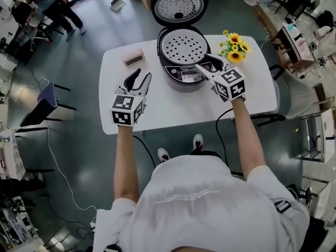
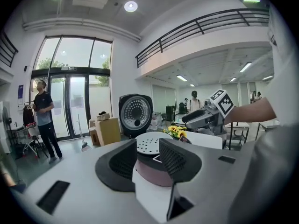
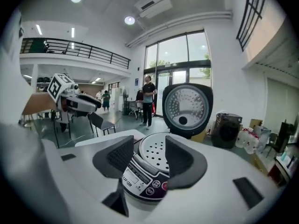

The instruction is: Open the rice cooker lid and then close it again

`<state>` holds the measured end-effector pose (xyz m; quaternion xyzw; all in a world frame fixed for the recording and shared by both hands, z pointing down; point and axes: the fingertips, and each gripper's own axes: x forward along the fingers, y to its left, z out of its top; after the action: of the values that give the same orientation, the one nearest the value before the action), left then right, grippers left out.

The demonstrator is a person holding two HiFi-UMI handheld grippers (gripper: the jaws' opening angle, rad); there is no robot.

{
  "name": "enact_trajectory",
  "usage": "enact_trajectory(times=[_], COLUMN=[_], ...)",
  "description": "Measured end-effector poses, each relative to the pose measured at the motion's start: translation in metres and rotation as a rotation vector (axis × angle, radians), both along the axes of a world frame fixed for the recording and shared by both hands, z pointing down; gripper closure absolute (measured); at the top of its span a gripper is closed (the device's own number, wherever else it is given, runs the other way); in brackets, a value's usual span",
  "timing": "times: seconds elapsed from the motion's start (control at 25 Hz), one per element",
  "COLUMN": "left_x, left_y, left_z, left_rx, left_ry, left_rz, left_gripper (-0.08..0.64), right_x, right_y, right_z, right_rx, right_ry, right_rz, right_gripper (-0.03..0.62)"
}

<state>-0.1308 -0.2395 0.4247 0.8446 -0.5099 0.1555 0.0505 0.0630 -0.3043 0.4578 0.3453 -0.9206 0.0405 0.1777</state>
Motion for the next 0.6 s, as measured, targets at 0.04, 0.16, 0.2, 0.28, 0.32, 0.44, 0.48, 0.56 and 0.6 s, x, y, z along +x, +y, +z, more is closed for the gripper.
enact_trajectory(times=[0.04, 0.16, 0.2, 0.28, 0.32, 0.44, 0.48, 0.56, 0.6], left_x=[0.002, 0.005, 0.006, 0.011, 0.014, 0.024, 0.027, 0.034, 0.038], left_y=[-0.002, -0.006, -0.007, -0.007, -0.006, -0.005, -0.005, -0.007, -0.008], left_z=[-0.007, -0.03, -0.037, -0.049, -0.054, -0.066, -0.07, -0.076, -0.078], left_rx=[0.016, 0.065, 0.082, 0.11, 0.119, 0.145, 0.154, 0.168, 0.172], left_ry=[0.0, 0.004, 0.008, 0.016, 0.017, 0.021, 0.023, 0.023, 0.022], left_rz=[0.001, -0.006, -0.008, -0.005, 0.0, 0.011, 0.013, 0.016, 0.018], left_gripper=[0.397, 0.397, 0.397, 0.397, 0.397, 0.397, 0.397, 0.4, 0.4], right_x=[0.007, 0.025, 0.032, 0.047, 0.056, 0.082, 0.089, 0.102, 0.107], right_y=[0.001, 0.006, 0.008, 0.015, 0.019, 0.026, 0.027, 0.027, 0.026], right_z=[-0.011, -0.044, -0.054, -0.072, -0.08, -0.099, -0.104, -0.109, -0.11], right_rx=[0.014, 0.064, 0.084, 0.121, 0.139, 0.182, 0.193, 0.209, 0.215], right_ry=[-0.023, -0.072, -0.084, -0.107, -0.117, -0.137, -0.14, -0.137, -0.133], right_rz=[0.024, 0.079, 0.096, 0.132, 0.152, 0.203, 0.214, 0.229, 0.234], right_gripper=[0.373, 0.393, 0.393, 0.393, 0.393, 0.393, 0.393, 0.394, 0.394])
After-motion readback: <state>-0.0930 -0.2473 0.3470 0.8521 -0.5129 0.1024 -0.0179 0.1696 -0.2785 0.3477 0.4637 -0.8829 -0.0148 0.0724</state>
